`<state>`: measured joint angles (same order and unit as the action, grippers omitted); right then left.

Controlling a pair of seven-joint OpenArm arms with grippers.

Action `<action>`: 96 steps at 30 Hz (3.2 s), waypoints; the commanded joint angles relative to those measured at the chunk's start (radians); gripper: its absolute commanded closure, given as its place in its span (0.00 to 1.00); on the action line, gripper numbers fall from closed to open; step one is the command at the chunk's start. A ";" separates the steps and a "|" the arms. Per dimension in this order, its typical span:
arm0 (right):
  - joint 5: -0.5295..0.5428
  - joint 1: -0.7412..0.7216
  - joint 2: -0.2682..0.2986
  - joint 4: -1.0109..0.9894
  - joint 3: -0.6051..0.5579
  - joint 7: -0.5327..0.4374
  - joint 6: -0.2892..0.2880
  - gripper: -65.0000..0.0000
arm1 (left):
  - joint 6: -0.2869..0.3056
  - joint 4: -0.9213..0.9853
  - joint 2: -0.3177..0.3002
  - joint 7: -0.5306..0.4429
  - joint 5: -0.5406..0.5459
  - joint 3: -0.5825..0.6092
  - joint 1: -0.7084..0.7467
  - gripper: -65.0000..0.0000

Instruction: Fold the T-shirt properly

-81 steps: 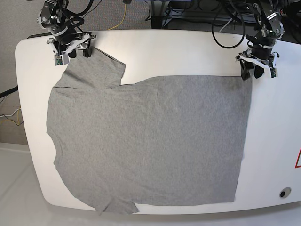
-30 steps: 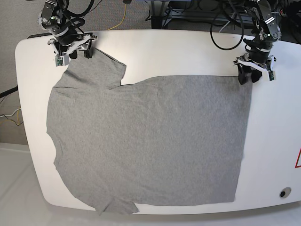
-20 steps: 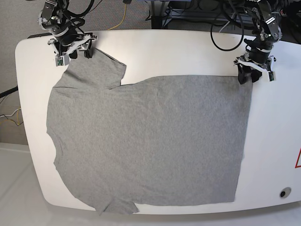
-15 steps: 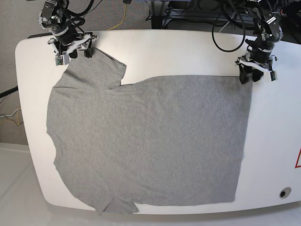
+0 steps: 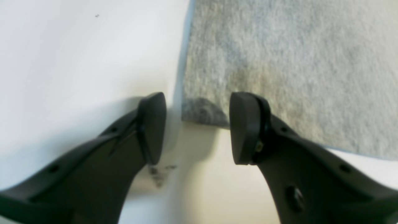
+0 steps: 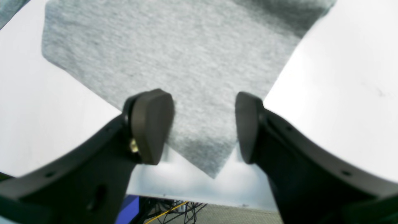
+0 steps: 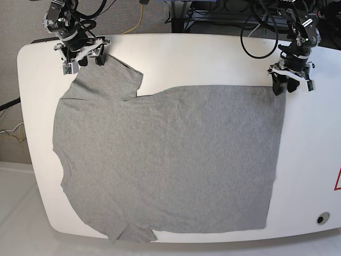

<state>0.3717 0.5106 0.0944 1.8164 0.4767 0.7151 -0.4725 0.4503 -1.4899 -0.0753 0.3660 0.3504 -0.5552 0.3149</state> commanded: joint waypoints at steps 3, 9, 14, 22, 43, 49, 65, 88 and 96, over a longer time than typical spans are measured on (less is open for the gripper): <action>0.007 0.004 0.009 0.010 0.003 0.005 -0.004 0.46 | 0.013 -0.003 -0.007 0.002 0.003 0.002 -0.003 0.67; 0.008 -0.001 0.009 0.012 0.007 -0.001 -0.002 0.46 | 0.011 -0.004 -0.007 0.016 -0.002 0.000 -0.004 0.82; 0.010 -0.003 0.010 0.011 0.010 -0.002 -0.002 0.46 | 0.012 -0.005 -0.007 0.015 -0.006 0.003 -0.003 0.83; 0.001 -0.001 0.010 0.009 0.002 0.003 -0.003 0.46 | 0.007 -0.002 -0.008 0.007 -0.008 0.011 -0.006 1.00; -0.007 -0.006 0.010 0.004 0.005 0.001 -0.008 0.46 | 0.003 -0.004 -0.011 0.018 -0.017 0.004 0.003 1.00; 0.001 -0.011 0.009 0.007 0.008 0.000 -0.022 0.45 | 0.006 0.003 -0.011 0.016 -0.015 0.003 0.005 0.92; 0.004 -0.010 0.011 0.012 0.007 -0.003 -0.004 0.45 | 0.003 0.005 -0.010 0.028 -0.012 0.006 0.004 1.00; -0.009 -0.034 0.010 0.010 0.008 0.007 0.004 0.45 | 0.000 -0.001 -0.009 0.015 -0.013 0.007 0.002 1.00; 0.009 -0.030 0.009 0.011 0.011 0.013 0.003 0.45 | 0.002 0.003 -0.008 0.018 -0.011 0.006 0.001 1.00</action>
<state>0.3637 0.4747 0.0944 1.8103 0.4824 0.7376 -0.4709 0.4534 -1.4788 -0.0761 0.3737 0.3416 -0.5480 0.3153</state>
